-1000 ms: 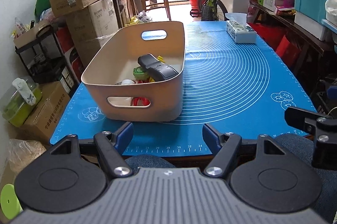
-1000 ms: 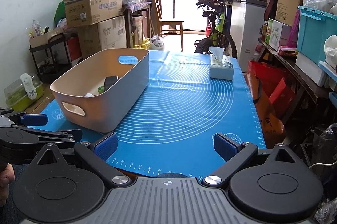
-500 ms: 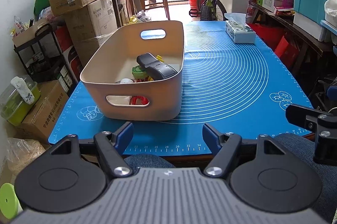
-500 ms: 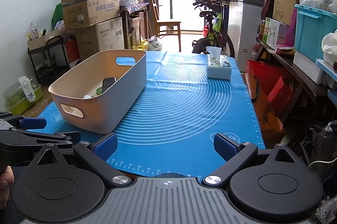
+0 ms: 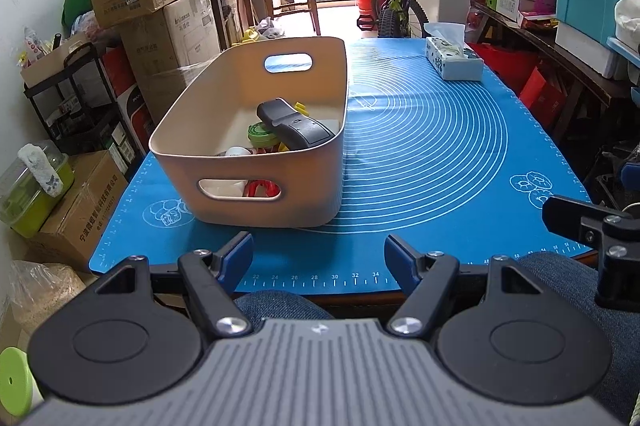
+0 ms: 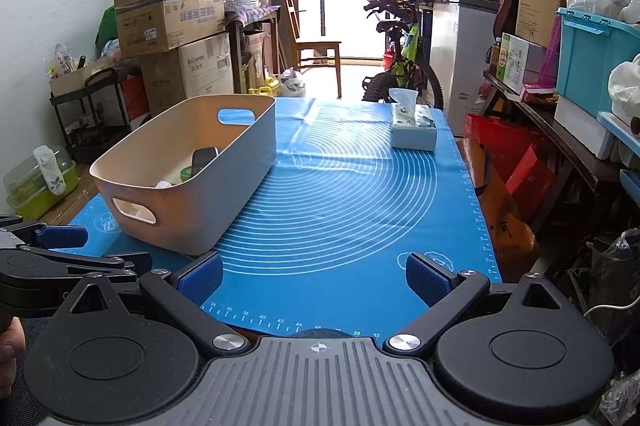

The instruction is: Organize rigid objects

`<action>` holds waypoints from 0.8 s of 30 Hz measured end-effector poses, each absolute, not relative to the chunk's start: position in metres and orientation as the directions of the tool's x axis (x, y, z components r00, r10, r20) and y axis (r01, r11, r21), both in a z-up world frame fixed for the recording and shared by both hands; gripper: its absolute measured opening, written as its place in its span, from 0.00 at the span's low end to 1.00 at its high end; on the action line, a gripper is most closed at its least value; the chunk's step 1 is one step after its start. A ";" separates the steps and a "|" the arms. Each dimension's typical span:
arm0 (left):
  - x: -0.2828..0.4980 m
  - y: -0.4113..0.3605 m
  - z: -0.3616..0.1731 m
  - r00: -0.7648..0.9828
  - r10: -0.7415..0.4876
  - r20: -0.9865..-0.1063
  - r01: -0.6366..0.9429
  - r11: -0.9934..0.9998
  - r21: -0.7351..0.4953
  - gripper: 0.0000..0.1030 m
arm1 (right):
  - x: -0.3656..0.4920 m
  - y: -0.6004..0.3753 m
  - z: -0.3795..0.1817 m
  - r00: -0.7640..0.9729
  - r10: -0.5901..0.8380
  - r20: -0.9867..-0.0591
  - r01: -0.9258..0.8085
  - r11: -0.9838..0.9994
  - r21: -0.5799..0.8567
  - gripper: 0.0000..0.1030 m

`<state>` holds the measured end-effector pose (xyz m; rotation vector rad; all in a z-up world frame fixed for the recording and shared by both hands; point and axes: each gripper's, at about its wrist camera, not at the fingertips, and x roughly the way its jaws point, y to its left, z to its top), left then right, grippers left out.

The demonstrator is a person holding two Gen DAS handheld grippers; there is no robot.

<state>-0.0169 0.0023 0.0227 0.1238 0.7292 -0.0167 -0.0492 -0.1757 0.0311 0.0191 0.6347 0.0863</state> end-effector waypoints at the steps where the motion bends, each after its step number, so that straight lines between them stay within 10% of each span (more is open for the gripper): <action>1: -0.017 0.002 0.023 0.746 0.029 -0.665 0.058 0.993 0.108 0.71 | -0.049 -0.176 0.031 0.802 0.086 -0.591 -0.074 0.996 0.045 0.95; 24: -0.017 0.000 0.022 0.740 0.026 -0.673 0.066 0.992 0.111 0.71 | -0.051 -0.179 0.029 0.804 0.080 -0.589 -0.064 0.997 0.047 0.95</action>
